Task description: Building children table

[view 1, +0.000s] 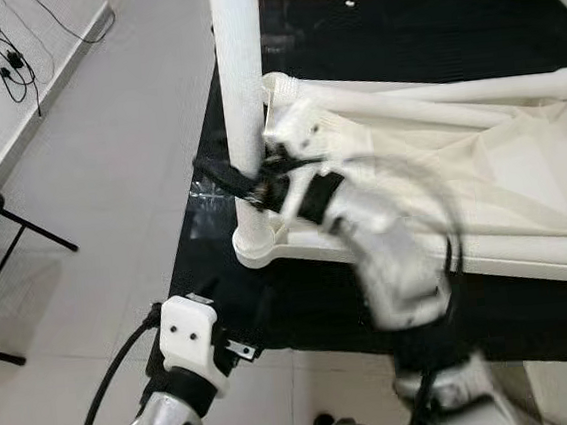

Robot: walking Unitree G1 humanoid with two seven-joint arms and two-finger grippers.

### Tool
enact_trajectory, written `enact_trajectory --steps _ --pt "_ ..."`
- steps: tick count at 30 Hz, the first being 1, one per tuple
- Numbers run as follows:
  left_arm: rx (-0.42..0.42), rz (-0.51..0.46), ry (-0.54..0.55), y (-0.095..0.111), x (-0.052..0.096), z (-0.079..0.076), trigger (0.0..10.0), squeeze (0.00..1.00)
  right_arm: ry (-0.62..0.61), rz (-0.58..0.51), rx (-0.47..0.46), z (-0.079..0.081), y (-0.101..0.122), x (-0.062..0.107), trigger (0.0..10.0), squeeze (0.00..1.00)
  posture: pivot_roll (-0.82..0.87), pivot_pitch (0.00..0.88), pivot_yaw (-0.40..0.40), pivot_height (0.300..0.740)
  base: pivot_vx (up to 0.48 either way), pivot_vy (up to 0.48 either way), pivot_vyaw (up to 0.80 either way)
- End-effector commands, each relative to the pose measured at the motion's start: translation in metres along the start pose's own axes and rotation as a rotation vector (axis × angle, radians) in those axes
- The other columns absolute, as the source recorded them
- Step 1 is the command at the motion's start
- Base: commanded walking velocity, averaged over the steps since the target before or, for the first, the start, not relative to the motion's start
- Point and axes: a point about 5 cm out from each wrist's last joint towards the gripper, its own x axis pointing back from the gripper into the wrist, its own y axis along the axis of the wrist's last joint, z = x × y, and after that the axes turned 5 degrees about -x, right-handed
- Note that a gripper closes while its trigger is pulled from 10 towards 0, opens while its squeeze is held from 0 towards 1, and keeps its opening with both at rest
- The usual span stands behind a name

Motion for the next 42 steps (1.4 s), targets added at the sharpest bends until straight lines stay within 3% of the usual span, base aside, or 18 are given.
enact_trajectory --steps 1,11,12,13,14,15,18,19,26,27,29,30,35,36,38,41,42 --pt "0.012 0.031 -0.003 -0.006 0.001 0.001 10.0 0.00 -0.036 0.118 -0.034 0.011 -0.027 0.005 0.0 0.00 0.06 0.236 -0.059 0.740 0.000 0.000 0.00" --pt "-0.002 0.031 0.018 -0.012 -0.005 0.005 10.0 0.00 -0.097 0.089 -0.033 0.013 -0.019 -0.009 0.0 0.00 0.08 0.187 -0.087 0.740 0.000 0.000 0.00" --pt "-0.004 0.031 0.024 -0.012 -0.005 0.006 10.0 0.00 -0.102 0.088 -0.035 0.014 -0.018 -0.008 9.3 0.00 0.08 0.187 -0.087 0.740 0.000 0.000 0.00" --pt "-0.008 0.032 0.036 -0.013 -0.005 0.008 10.0 0.00 -0.065 0.064 -0.073 0.018 -0.017 -0.006 10.0 0.00 0.08 0.181 -0.088 0.740 0.000 0.000 0.00" --pt "-0.008 0.032 0.036 -0.013 -0.005 0.008 10.0 0.00 -0.065 0.064 -0.073 0.018 -0.017 -0.006 10.0 0.00 0.08 0.181 -0.088 0.740 0.000 0.000 0.00" --pt "-0.009 0.032 0.039 -0.013 -0.005 0.008 10.0 0.00 -0.047 0.053 -0.089 0.019 -0.016 -0.005 10.0 1.00 0.08 0.181 -0.088 0.740 0.000 0.000 0.00" --pt "-0.010 0.033 0.038 -0.014 -0.006 0.009 10.0 0.00 -0.047 0.028 -0.120 0.015 -0.014 -0.002 10.0 1.00 0.08 0.169 -0.088 0.740 0.000 0.000 0.00" --pt "-0.013 0.037 0.041 -0.016 -0.007 0.010 10.0 0.00 -0.037 -0.011 -0.145 0.007 -0.011 0.005 10.0 1.00 0.06 0.156 -0.080 0.740 0.000 0.000 0.00" --pt "-0.046 0.058 0.080 -0.020 -0.007 0.018 10.0 0.00 0.003 -0.048 -0.145 -0.003 -0.009 0.023 10.0 1.00 0.04 0.141 -0.071 0.740 0.000 0.000 0.00" --pt "-0.075 0.083 0.109 -0.022 -0.008 0.022 10.0 0.00 0.003 -0.038 -0.134 -0.009 -0.014 0.037 10.0 1.00 0.02 0.122 -0.061 0.740 0.000 0.000 0.00" --pt "-0.084 0.089 0.117 -0.023 -0.008 0.024 10.0 0.00 0.003 -0.035 -0.131 -0.010 -0.016 0.040 10.0 1.00 0.02 0.122 -0.061 0.740 0.000 0.000 0.00" --pt "-0.116 0.125 0.182 -0.028 -0.008 0.034 10.0 0.00 -0.006 0.016 -0.124 -0.013 -0.030 0.061 10.0 1.00 0.01 0.103 -0.048 0.740 0.000 0.000 0.00" --pt "-0.163 0.159 0.236 -0.034 -0.007 0.045 10.0 0.00 -0.046 0.111 -0.081 -0.018 -0.051 0.086 10.0 1.00 0.01 0.084 -0.035 0.740 0.000 0.000 0.00" --pt "-0.210 0.181 0.282 -0.036 -0.006 0.052 10.0 0.00 -0.108 0.158 -0.068 -0.025 -0.061 0.103 10.0 1.00 0.01 0.076 -0.028 0.740 0.000 0.000 0.00" --pt "-0.230 0.193 0.308 -0.037 -0.005 0.055 10.0 0.00 -0.143 0.176 -0.063 -0.029 -0.065 0.111 10.0 1.00 0.01 0.076 -0.028 0.740 0.000 0.000 0.00" --pt "-0.253 0.212 0.364 -0.040 -0.001 0.063 10.0 0.00 -0.317 0.257 -0.009 -0.046 -0.079 0.133 10.0 1.00 0.00 0.063 -0.017 0.740 0.000 0.000 0.00" --pt "-0.254 0.236 0.382 -0.042 0.002 0.065 10.0 0.00 -0.421 0.315 -0.013 -0.050 -0.089 0.142 10.0 0.85 -0.01 0.060 -0.013 0.740 0.000 0.000 0.00"
